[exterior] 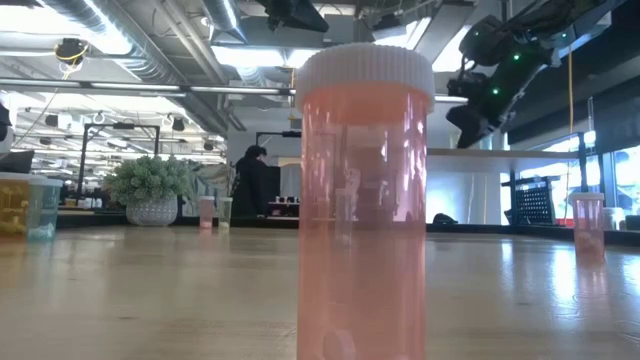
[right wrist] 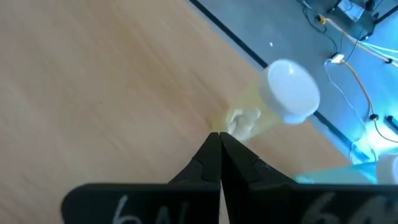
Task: Pick and place medicine bottles onto shelf by color
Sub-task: Put the middle yellow pill bottle on the shelf, then put the middle pink pill bottle on the shelf
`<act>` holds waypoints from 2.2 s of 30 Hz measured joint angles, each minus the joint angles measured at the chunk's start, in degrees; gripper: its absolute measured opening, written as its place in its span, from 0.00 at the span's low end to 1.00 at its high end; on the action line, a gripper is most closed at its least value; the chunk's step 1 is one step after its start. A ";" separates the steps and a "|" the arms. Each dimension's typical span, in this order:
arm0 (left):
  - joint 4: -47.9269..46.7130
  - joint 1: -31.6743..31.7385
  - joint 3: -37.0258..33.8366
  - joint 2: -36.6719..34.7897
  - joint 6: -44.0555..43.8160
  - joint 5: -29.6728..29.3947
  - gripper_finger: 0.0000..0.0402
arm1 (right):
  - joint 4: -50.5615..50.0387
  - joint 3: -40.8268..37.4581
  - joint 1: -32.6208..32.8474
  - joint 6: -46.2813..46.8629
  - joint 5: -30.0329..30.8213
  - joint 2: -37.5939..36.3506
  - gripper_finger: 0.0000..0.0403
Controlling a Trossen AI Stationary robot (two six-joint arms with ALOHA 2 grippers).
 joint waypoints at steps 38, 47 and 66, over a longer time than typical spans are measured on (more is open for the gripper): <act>-3.62 -0.02 0.00 -0.02 -0.47 -4.36 0.00 | -14.82 18.81 8.60 4.58 -3.39 -6.12 0.00; -3.74 0.00 0.00 -0.02 -5.86 -4.71 0.00 | -28.28 30.89 15.70 2.49 -3.49 -6.10 0.00; -18.82 -10.63 -0.01 -8.44 -20.80 2.02 0.00 | -41.37 34.47 34.60 4.94 -10.03 -11.91 0.00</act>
